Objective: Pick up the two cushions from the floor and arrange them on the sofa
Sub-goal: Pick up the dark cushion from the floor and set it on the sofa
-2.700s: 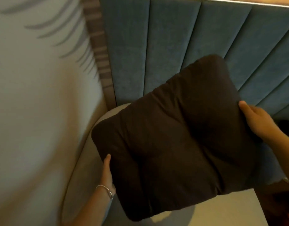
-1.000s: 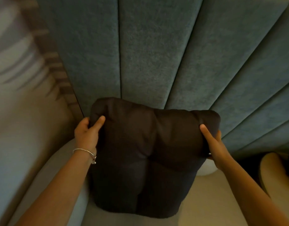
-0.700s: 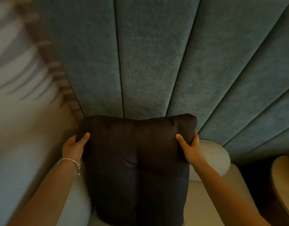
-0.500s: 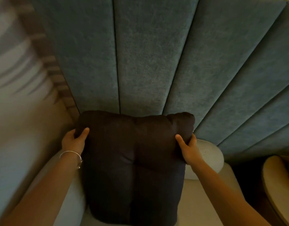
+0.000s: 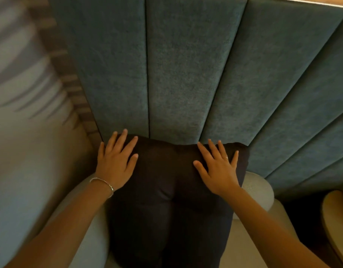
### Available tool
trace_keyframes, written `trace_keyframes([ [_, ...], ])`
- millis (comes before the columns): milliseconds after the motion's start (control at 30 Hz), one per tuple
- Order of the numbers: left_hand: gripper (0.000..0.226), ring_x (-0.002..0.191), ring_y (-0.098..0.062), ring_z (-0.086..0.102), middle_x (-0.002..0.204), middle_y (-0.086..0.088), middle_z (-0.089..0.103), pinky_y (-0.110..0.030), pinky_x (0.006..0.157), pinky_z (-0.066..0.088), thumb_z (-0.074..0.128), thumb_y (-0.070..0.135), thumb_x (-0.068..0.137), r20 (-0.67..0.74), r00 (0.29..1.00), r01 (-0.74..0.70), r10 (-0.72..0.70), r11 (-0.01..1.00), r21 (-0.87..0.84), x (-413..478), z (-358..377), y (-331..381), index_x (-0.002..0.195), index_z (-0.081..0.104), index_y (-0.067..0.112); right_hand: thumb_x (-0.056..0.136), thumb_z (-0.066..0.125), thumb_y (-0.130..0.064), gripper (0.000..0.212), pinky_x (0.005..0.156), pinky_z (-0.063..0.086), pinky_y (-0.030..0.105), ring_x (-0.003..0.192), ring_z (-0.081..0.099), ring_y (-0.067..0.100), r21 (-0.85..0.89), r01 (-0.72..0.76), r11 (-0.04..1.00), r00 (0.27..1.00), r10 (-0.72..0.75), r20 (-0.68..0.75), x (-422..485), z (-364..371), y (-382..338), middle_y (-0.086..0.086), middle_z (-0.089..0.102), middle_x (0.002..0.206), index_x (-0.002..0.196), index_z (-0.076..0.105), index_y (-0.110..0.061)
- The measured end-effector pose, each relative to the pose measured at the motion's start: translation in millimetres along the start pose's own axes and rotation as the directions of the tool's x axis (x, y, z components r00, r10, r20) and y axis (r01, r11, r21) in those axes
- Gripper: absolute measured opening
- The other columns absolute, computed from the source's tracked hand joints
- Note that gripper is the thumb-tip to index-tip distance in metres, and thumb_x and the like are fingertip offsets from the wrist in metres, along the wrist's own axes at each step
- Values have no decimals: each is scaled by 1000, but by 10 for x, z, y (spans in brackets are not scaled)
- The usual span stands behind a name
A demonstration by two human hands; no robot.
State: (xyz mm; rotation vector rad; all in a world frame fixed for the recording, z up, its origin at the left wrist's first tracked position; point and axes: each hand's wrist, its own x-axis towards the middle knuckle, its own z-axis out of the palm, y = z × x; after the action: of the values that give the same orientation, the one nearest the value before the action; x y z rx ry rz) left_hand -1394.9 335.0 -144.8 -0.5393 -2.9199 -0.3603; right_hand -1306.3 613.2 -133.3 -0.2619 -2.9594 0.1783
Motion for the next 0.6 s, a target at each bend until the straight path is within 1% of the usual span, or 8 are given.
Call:
trace_keyframes([
  [133,55,148,-16,-5,161,7,5,-52,115,1,23,48,95,225,974,35,-22,998,-54,68,107,149,148,17,35,88,20,-62,58,107,-13,59,144,4,16,42,17,999,997,-20,79,86,39,-2,-5,18,156,143,19,-41],
  [200,52,148,-20,4,160,0,14,-49,116,6,32,40,97,58,997,59,-46,967,-250,97,110,81,147,27,27,89,24,-60,57,107,-14,53,144,4,15,158,-6,987,1000,10,-21,91,5,143,-9,14,155,142,20,-40],
  [267,49,145,-26,19,156,-10,28,-43,117,16,38,30,97,-72,941,227,-329,778,-586,74,100,-25,144,35,15,90,31,-55,55,110,-1,51,143,14,20,406,-179,896,945,272,-185,18,17,355,-5,22,153,142,25,-36],
  [333,52,140,-25,30,149,-3,37,-37,113,22,33,38,98,307,745,500,-593,190,-845,7,98,-108,144,34,14,91,34,-54,55,109,20,48,137,29,28,804,-436,405,691,723,11,-115,21,548,8,33,150,140,31,-30],
  [367,57,139,-24,32,145,1,40,-37,112,23,28,47,97,533,646,600,-546,-69,-797,-62,141,-114,145,33,17,90,32,-56,59,106,26,47,135,33,31,859,-511,16,527,796,299,-185,92,615,13,35,148,140,33,-23],
  [400,63,139,-24,33,148,0,39,-39,112,23,24,56,94,662,595,666,-456,-183,-723,-111,167,-105,146,31,20,90,30,-57,65,107,27,47,135,33,32,819,-500,-283,458,716,527,-241,169,633,16,34,149,141,33,-17],
  [500,69,141,-24,30,154,-3,32,-39,114,21,21,63,91,693,590,692,-415,-182,-699,-222,230,-51,147,28,23,88,26,-62,71,108,31,52,131,40,32,767,-572,-292,574,526,628,-358,367,572,12,41,145,140,37,-15],
  [600,63,139,-25,34,152,-4,36,-40,114,24,28,56,93,698,577,694,-424,-196,-693,-262,102,-21,146,31,21,81,33,-70,76,109,28,50,135,33,30,706,-653,-275,522,512,682,-366,279,583,4,38,146,141,34,-23],
])
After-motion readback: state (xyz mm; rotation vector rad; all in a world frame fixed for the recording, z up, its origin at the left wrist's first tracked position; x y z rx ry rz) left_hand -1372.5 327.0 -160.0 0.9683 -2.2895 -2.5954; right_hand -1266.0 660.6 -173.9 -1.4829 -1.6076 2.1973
